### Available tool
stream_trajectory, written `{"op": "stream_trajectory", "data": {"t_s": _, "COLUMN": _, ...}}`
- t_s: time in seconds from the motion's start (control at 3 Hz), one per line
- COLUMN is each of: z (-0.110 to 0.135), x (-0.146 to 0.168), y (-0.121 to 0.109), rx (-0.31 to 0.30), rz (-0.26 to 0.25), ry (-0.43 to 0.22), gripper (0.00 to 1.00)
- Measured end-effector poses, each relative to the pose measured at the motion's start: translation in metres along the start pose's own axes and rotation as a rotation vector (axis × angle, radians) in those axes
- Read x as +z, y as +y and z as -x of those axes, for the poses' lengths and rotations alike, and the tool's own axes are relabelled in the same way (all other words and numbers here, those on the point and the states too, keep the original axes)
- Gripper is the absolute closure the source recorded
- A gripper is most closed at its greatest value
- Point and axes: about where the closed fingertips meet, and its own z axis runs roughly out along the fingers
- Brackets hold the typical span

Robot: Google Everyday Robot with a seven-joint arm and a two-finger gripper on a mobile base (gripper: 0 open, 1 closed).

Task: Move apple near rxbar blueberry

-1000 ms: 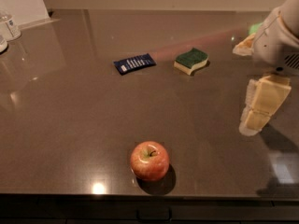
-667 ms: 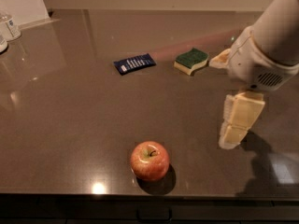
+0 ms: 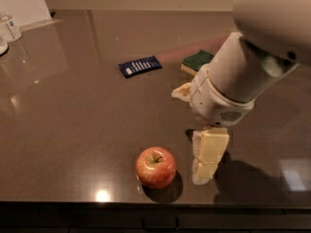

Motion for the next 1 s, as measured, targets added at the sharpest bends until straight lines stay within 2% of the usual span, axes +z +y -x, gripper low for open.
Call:
{"op": "stream_trajectory", "data": {"t_s": 0.67, "z": 0.035, "x": 0.035, "y": 0.026, "rx": -0.121, "rz": 0.108, "ry": -0.060, "gripper": 0.00}}
{"op": "stream_trajectory", "data": {"t_s": 1.0, "z": 0.043, "x": 0.046, "y": 0.034, "rx": -0.163, "rz": 0.147, "ry": -0.062, "gripper": 0.00}}
